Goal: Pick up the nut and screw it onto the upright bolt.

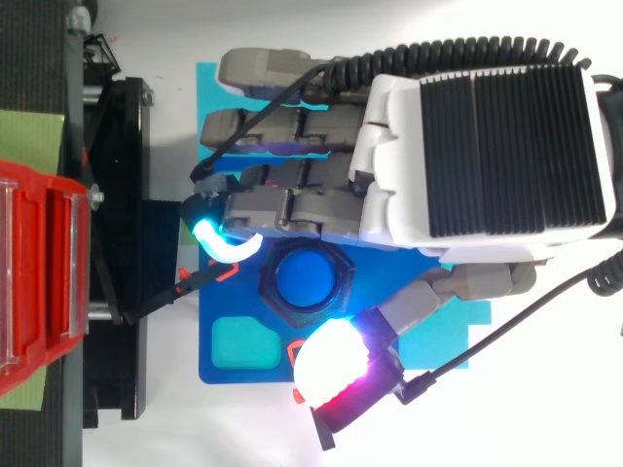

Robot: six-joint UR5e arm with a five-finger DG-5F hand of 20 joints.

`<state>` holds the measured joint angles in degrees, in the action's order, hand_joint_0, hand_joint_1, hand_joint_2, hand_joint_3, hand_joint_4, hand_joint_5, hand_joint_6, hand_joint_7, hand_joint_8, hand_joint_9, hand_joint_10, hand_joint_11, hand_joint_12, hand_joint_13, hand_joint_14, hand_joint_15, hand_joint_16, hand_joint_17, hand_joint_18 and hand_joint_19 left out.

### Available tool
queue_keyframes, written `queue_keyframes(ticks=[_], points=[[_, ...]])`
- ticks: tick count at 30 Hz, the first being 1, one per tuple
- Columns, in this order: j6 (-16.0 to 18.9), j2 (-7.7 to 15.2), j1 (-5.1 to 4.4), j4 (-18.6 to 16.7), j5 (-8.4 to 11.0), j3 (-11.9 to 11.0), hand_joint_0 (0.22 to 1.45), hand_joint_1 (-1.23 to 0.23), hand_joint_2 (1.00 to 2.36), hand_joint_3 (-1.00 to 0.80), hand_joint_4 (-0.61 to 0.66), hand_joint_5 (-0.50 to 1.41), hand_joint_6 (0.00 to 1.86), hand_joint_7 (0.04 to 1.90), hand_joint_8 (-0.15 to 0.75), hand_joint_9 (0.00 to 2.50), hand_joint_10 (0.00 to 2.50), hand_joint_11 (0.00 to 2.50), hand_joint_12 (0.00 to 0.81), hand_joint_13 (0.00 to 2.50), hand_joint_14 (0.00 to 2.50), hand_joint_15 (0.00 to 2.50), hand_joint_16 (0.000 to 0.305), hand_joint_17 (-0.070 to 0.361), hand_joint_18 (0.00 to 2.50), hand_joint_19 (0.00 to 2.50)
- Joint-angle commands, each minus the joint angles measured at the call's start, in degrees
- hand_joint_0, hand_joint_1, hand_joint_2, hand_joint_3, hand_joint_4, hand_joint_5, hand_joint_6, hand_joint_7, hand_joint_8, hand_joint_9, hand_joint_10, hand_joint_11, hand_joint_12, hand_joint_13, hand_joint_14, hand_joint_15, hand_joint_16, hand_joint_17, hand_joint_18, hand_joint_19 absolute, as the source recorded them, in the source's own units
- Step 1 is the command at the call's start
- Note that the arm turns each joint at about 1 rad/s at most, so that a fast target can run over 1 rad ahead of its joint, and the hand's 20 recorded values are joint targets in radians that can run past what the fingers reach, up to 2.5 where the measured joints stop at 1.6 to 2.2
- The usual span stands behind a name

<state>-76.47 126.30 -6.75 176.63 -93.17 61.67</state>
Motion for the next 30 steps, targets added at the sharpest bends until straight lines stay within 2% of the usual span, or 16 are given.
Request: queue_keyframes(ticks=[1, 15, 30], points=[[0.0, 0.0, -0.02, 0.0, 0.10, 0.0, 0.50, -0.20, 1.00, -0.50, 0.24, -0.12, 0.50, 0.83, 0.258, 0.62, 0.00, 0.00, 0.283, 0.27, 0.00, 0.00, 0.030, 0.068, 0.00, 0.00], [0.0, 0.0, 0.42, -0.2, -0.17, 0.6, 0.51, -0.22, 1.00, -0.50, 0.27, -0.09, 0.50, 0.97, 0.268, 0.70, 0.00, 0.00, 0.271, 0.33, 0.00, 0.00, 0.027, 0.062, 0.00, 0.00], [0.2, 0.0, 0.34, -0.2, -0.08, 1.0, 0.52, -0.23, 1.00, -0.50, 0.26, -0.05, 0.50, 1.04, 0.273, 0.79, 0.00, 0.00, 0.258, 0.41, 0.00, 0.00, 0.024, 0.055, 0.00, 0.00]])
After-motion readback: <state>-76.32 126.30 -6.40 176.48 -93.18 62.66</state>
